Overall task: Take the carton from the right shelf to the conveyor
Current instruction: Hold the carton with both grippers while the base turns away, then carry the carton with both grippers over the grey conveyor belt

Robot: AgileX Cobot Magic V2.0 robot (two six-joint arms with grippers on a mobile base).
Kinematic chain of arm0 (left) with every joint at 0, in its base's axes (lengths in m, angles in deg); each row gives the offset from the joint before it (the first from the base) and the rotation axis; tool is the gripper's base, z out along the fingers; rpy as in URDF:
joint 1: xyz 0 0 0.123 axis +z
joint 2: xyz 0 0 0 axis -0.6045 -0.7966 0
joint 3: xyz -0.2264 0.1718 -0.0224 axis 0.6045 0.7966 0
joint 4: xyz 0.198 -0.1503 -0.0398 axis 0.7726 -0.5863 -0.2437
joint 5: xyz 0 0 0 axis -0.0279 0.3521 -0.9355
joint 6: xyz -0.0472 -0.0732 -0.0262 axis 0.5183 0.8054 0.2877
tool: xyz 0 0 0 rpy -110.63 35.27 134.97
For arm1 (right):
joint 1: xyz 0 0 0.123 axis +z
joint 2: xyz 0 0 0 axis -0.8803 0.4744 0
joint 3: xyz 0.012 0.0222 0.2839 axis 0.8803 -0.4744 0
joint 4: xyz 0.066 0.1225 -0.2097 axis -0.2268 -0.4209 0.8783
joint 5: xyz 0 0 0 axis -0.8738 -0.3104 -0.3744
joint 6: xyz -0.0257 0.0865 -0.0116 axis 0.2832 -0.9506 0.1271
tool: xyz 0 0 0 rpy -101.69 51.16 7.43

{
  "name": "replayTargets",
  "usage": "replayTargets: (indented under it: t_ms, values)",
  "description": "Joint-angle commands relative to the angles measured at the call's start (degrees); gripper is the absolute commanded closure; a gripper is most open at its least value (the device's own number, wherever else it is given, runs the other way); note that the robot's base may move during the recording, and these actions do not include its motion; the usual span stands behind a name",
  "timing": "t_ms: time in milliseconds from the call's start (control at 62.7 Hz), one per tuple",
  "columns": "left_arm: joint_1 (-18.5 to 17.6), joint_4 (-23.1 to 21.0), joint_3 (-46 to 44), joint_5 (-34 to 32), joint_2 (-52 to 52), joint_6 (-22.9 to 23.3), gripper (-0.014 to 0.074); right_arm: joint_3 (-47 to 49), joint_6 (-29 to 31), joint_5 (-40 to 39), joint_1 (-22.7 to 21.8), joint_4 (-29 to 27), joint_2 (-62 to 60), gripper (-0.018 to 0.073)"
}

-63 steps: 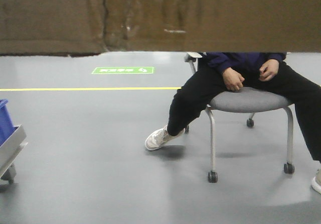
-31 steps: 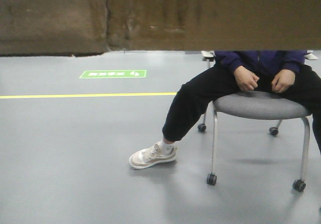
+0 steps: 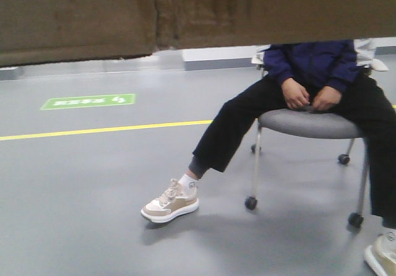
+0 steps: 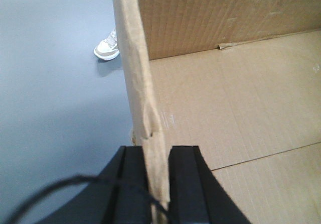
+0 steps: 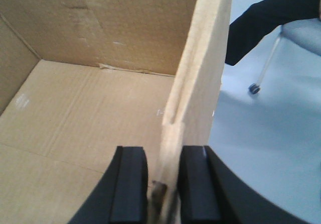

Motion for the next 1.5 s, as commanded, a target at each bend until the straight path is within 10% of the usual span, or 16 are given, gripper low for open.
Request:
replayTargets:
  t_ms: [0, 1116, 1482]
  values:
    - [0.1, 1.6, -0.2, -0.3, 0.4, -0.4, 0.0604, 0.2, 1.6, -5.0, -0.4, 1.6, -1.2, 0.0629]
    - [0.1, 1.6, -0.2, -0.3, 0.4, -0.4, 0.0604, 0.2, 1.6, -7.1, -0.4, 1.2, -1.2, 0.0629]
    - [0.1, 8.6, -0.2, -0.3, 0.4, -0.4, 0.0604, 0.2, 1.6, -7.1, -0.4, 1.2, -1.2, 0.0629]
